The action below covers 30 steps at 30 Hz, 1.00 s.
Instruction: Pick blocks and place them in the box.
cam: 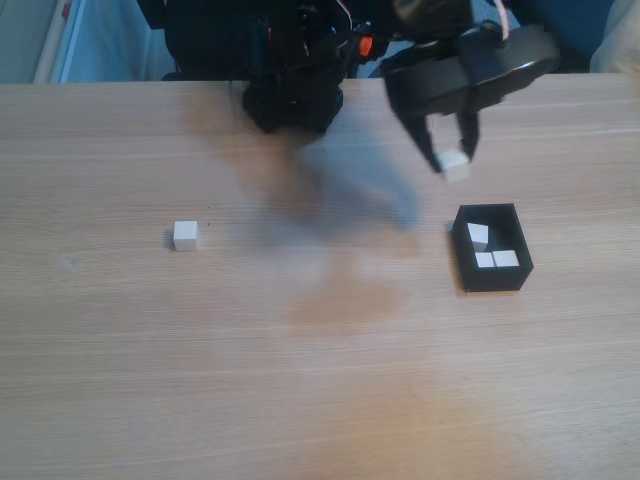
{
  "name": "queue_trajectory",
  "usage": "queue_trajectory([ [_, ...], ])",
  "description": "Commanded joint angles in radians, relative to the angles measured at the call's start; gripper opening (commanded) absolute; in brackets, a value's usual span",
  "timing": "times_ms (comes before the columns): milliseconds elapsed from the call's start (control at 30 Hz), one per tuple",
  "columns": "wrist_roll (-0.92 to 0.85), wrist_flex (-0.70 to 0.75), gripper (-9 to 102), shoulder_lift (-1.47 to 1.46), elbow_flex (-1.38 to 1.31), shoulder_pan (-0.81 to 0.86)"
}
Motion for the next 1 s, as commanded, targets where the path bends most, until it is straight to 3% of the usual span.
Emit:
queue_trajectory([
  [0,0.014,-0.057,0,-0.025,-0.026,-0.055],
  [200,0.005,-0.149,0,-0.146,-0.057,-0.075],
  [533,0.003,-0.179,1,-0.282,-0.161,-0.084],
  [767,0.041,-0.216,14,-0.313,-0.206,-0.083],
  [967,0.014,-0.143,15,-0.276,-0.169,-0.032],
])
